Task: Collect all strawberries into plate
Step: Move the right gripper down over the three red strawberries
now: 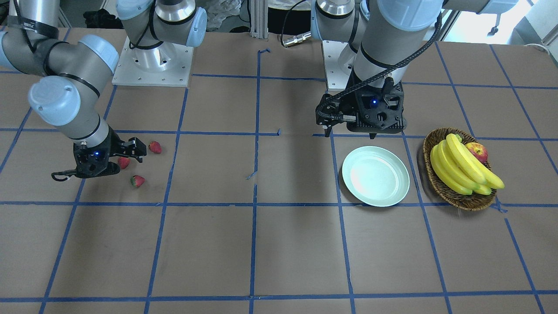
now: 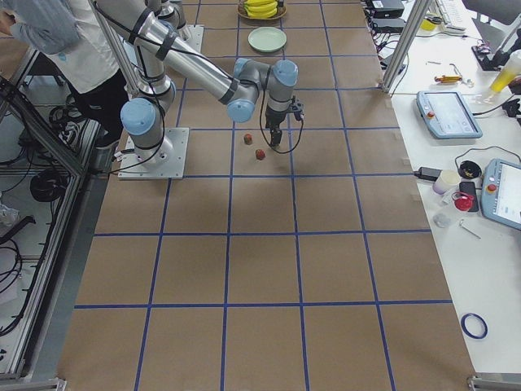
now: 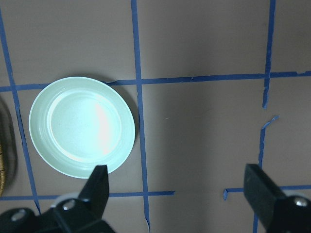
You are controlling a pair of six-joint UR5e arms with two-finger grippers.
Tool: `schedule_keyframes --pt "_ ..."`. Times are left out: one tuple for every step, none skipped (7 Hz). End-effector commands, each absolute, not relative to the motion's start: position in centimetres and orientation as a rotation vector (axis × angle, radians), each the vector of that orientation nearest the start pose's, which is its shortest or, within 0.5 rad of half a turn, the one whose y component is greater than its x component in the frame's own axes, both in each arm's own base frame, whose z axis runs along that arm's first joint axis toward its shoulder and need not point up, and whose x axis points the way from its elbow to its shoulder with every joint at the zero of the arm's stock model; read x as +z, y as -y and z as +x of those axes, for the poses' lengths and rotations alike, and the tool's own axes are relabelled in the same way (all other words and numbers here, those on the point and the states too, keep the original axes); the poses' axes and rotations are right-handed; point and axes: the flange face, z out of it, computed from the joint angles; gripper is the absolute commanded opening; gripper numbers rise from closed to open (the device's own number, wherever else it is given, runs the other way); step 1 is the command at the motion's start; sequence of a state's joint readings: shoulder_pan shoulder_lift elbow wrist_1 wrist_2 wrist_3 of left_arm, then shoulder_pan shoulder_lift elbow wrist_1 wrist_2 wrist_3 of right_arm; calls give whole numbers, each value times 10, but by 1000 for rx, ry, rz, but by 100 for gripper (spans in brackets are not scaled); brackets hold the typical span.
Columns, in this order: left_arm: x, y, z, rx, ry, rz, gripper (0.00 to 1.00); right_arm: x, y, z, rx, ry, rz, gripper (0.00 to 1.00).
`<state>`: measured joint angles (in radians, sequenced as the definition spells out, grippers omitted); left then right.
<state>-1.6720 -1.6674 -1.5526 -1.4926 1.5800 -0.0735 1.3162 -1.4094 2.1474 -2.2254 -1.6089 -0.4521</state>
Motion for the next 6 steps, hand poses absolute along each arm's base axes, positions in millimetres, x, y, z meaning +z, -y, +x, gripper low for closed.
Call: schedule_keyframes --pt "450 515 -185 -4 -3132 43 100 171 427 -16 115 -3126 -354 100" --pt "448 515 -185 -4 -3132 43 100 170 425 -20 121 -3125 -332 99" --pt "448 515 -185 -4 -3132 43 100 170 425 -19 110 -3124 -317 81" --pt "448 515 -185 -4 -3132 43 100 172 427 -19 98 -3123 -316 49" --pt "448 515 -185 -4 -3132 43 100 172 427 -19 100 -3122 -316 17" --pt "447 515 -185 -1 -3132 43 100 172 428 -19 97 -3121 -316 0"
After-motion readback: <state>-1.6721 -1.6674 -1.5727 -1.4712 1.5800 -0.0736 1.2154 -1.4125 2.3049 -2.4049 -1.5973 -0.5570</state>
